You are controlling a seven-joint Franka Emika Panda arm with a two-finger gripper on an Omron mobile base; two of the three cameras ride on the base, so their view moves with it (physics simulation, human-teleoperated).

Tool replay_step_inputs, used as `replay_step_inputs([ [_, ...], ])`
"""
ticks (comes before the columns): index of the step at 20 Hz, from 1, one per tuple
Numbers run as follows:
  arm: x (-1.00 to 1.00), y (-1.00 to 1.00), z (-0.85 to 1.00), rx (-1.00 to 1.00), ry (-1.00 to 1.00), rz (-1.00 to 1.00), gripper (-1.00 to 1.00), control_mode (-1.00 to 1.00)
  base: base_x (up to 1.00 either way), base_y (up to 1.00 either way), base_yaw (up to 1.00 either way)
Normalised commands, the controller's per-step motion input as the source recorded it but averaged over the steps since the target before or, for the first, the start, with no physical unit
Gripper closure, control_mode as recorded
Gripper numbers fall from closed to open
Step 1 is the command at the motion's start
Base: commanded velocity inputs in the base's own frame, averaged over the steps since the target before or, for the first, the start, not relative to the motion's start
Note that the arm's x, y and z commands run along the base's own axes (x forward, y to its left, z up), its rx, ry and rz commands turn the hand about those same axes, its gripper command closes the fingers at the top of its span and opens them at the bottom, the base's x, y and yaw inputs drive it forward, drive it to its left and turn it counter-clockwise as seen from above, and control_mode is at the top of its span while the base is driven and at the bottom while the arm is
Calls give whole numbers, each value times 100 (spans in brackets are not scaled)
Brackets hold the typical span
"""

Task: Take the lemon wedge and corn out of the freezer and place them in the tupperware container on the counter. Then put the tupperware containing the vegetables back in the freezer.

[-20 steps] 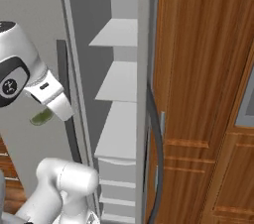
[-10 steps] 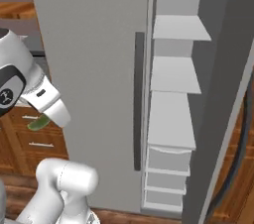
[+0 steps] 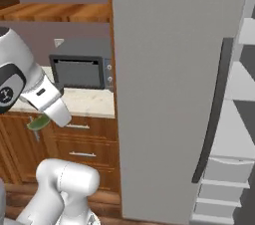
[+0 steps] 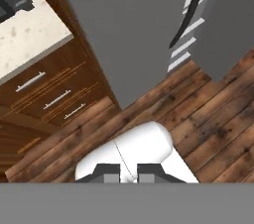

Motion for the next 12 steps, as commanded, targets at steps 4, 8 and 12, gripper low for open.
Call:
replay_step_inputs([
  [4, 0, 0, 0, 0, 0, 0, 100, 100, 34, 100, -1],
  [8, 0, 0, 0, 0, 0, 0, 100, 100, 66, 100, -1],
  [12, 0, 0, 0, 0, 0, 0, 100, 100, 83, 100, -2],
])
